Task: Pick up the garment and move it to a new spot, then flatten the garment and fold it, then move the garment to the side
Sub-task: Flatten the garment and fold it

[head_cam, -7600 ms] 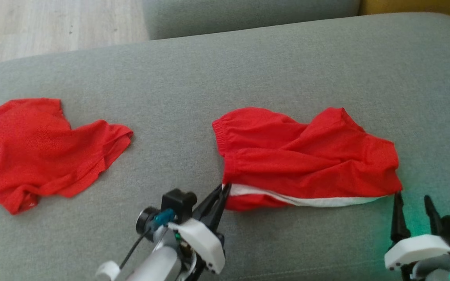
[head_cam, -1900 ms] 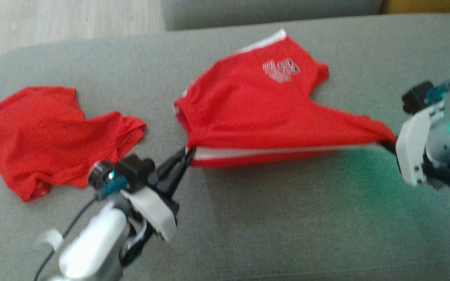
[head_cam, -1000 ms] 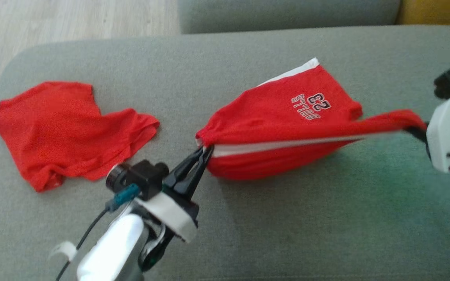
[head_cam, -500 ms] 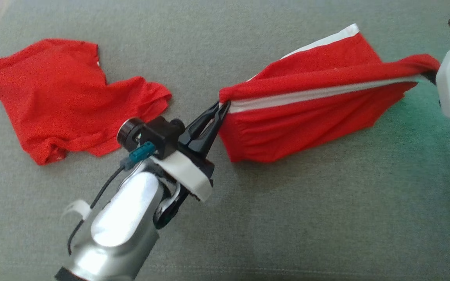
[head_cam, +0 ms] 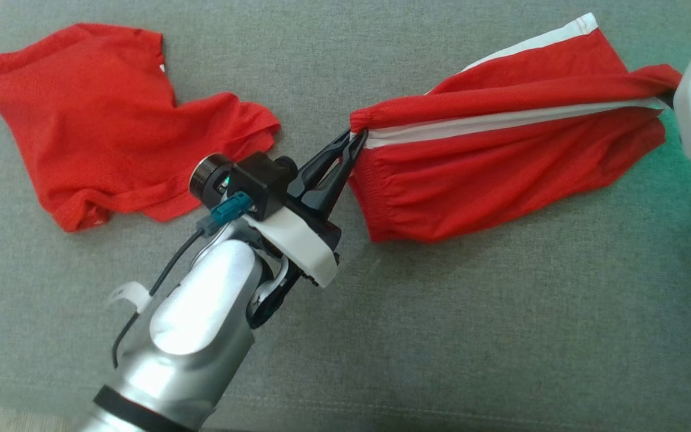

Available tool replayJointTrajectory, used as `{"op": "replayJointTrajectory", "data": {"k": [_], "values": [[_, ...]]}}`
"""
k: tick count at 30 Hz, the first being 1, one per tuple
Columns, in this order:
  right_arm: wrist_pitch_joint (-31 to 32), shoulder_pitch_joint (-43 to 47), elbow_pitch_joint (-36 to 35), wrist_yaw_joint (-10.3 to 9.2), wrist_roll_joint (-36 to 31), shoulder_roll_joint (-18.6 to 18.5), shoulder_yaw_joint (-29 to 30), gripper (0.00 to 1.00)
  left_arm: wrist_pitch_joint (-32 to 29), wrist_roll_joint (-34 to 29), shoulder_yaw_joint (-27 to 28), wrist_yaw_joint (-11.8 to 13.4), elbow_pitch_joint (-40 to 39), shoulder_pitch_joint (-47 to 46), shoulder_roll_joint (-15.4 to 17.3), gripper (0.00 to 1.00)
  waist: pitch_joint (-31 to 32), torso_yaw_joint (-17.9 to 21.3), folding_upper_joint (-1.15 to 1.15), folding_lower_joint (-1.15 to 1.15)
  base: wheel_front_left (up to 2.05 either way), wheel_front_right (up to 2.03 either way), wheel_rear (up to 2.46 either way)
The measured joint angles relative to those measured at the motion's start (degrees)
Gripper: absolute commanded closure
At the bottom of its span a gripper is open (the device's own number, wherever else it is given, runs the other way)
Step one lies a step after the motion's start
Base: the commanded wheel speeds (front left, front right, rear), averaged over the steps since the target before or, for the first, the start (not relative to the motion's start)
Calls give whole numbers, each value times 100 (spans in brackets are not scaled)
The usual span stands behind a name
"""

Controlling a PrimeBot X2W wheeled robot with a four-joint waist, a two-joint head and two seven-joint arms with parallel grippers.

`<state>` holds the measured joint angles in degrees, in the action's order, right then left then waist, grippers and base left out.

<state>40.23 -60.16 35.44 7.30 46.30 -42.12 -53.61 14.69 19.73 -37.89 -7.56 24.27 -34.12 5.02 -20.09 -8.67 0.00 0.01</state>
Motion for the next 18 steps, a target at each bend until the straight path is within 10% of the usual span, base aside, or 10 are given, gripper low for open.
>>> {"op": "replayJointTrajectory", "data": {"k": [8,9,10,18], "values": [[-245,-361,237,0,5,65,-151,96,0,0,-31,0,80,-121,-40,100,-158,-63,0,-1,0,0,0],[-385,-413,298,0,-13,85,-147,24,0,0,-27,0,120,-159,-43,86,-179,-76,0,0,0,0,0],[-487,-468,409,0,-19,133,-123,0,0,-1,-14,0,153,-192,-53,0,-196,-91,0,0,0,0,0],[-1730,-626,1161,0,-108,620,166,0,0,-102,245,1,297,-258,-142,0,-143,-101,0,0,0,0,0]]}}
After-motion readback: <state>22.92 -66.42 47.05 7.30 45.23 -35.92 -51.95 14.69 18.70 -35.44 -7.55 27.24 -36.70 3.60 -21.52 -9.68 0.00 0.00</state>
